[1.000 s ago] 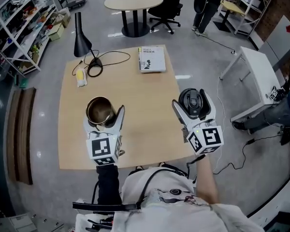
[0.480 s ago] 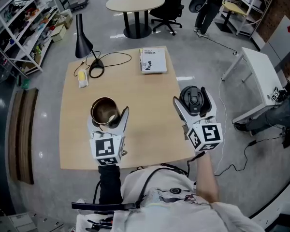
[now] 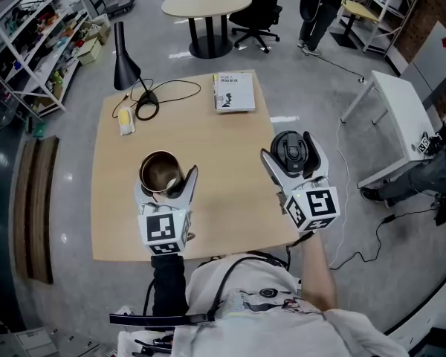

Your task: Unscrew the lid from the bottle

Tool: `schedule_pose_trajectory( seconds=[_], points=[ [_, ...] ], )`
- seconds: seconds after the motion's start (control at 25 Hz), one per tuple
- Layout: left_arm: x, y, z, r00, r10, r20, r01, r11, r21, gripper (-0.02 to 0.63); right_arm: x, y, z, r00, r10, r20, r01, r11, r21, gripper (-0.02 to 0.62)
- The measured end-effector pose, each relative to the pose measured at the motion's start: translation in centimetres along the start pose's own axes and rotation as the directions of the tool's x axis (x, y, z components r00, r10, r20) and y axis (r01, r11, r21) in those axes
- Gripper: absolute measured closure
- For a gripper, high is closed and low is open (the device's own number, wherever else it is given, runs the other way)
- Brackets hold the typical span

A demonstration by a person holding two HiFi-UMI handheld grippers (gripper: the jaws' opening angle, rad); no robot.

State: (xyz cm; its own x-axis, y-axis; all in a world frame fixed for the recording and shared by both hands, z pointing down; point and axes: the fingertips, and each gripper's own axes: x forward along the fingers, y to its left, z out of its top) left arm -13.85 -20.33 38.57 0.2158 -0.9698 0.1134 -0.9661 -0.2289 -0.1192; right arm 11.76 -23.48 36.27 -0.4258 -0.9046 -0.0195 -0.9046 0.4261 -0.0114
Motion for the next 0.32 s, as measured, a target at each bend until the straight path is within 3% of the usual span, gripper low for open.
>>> schedule_pose_trajectory(
  seconds=[0.32],
  points=[
    [-0.41, -0.32, 0.0, 1.0, 0.004, -0.005, -0.004, 1.0, 0.004, 0.156, -0.14, 0.53, -0.18, 1.0, 0.024, -0.006, -0.024, 1.0, -0.006, 0.115]
  ],
)
